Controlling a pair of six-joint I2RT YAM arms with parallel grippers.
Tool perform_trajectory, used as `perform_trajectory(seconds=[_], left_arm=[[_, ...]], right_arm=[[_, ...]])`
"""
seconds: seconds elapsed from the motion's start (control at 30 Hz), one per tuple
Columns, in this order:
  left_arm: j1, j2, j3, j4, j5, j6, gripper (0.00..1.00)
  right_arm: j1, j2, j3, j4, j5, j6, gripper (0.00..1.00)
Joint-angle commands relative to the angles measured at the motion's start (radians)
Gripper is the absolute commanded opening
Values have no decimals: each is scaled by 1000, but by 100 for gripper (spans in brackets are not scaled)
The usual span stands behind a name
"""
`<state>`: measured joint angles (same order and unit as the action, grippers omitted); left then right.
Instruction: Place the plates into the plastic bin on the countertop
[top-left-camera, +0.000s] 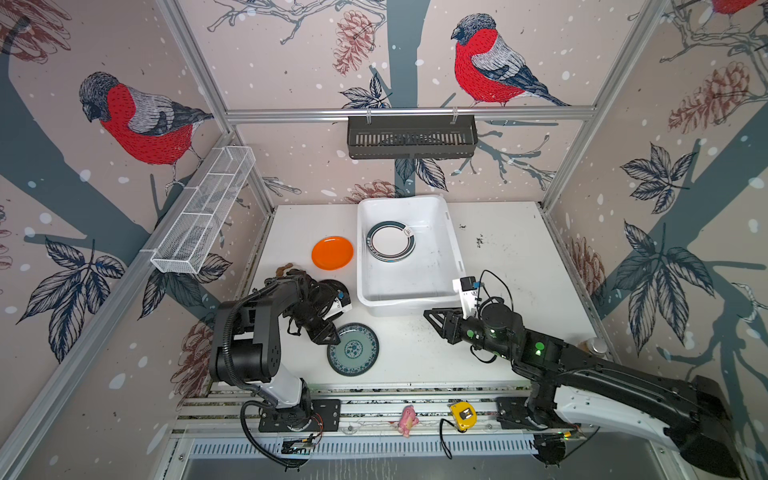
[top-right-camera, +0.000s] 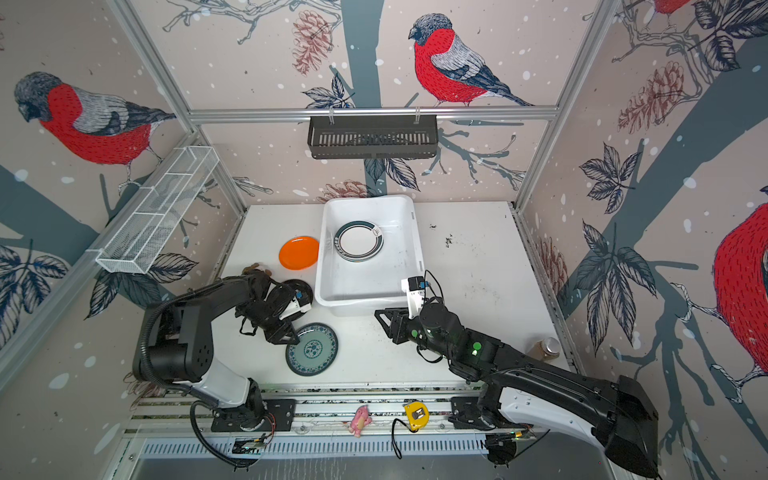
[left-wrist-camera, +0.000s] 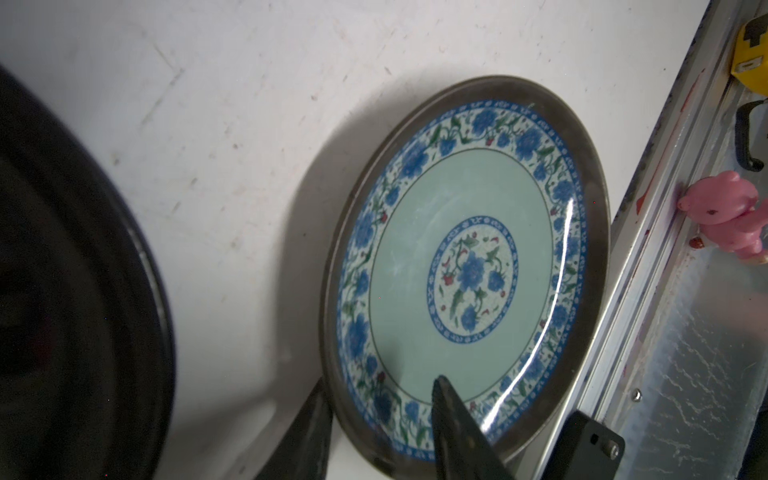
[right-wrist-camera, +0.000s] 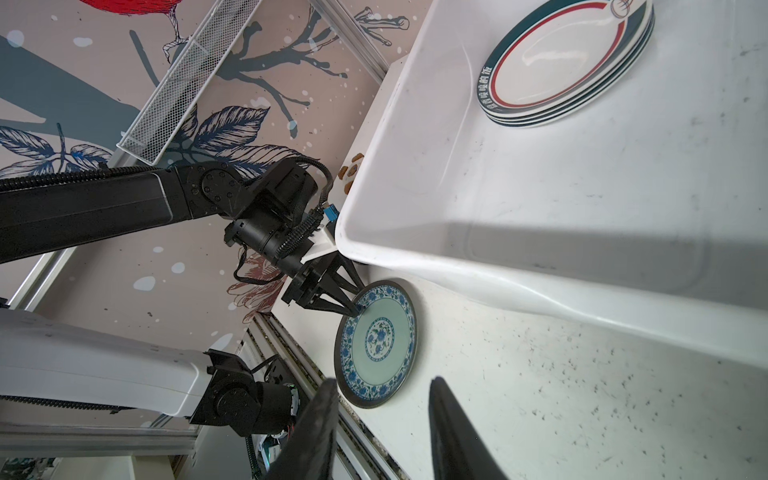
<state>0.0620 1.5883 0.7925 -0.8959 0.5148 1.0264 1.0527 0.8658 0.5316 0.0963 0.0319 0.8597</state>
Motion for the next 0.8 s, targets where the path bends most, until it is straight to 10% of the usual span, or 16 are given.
perform_trajectory(seconds=[0.0, 0.77], left_arm=[[-8, -10, -7, -2, 2, 0, 41], [-32, -38, -61, 78, -27, -54, 26]], right_arm=[[2, -1, -5, 54, 7, 2, 38], [2, -18, -42, 84, 9, 18, 36]])
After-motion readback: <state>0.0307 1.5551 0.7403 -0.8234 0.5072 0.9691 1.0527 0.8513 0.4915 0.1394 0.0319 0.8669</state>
